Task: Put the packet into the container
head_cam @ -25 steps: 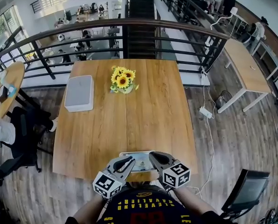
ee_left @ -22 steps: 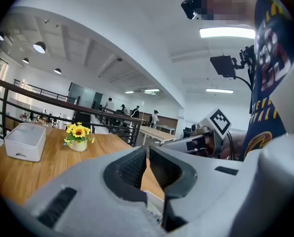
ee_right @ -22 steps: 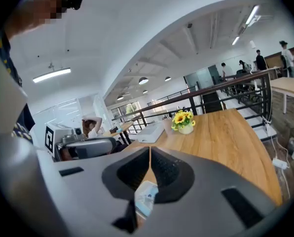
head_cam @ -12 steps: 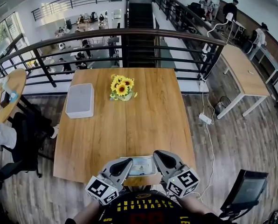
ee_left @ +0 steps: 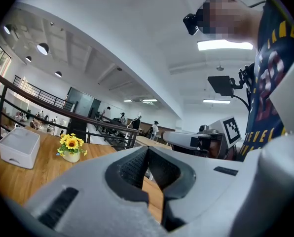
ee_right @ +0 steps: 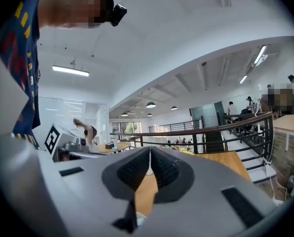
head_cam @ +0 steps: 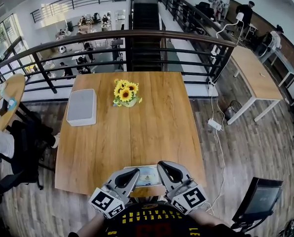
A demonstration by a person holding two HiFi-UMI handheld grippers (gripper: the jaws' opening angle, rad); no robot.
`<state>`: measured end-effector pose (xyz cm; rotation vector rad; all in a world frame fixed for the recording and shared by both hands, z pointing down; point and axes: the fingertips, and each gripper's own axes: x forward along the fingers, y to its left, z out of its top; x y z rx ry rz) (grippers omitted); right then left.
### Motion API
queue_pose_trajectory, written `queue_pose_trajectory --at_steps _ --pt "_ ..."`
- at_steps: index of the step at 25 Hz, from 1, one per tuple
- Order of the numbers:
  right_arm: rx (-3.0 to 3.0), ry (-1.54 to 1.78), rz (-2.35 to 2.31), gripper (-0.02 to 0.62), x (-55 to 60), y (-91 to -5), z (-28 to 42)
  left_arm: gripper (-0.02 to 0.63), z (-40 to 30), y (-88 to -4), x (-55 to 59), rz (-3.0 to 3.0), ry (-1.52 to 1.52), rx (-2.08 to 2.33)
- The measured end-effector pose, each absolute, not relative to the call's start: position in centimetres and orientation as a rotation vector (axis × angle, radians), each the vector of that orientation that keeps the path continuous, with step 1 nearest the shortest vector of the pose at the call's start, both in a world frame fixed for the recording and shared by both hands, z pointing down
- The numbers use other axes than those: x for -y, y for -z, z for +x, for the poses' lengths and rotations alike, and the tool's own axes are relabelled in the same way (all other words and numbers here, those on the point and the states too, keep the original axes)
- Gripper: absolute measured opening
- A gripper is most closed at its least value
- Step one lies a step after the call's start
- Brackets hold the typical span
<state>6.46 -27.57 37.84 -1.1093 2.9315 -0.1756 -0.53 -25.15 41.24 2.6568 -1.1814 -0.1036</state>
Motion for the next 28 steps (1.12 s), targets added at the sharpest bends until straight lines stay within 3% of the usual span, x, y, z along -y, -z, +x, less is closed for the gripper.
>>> queue_pose_trajectory --at_steps 28 --pt "-2.915 0.164 -1.133 0.019 26.9 -37.2 6.6 0.009 -0.1 -40.6 24.2 2.67 0.088 1.178"
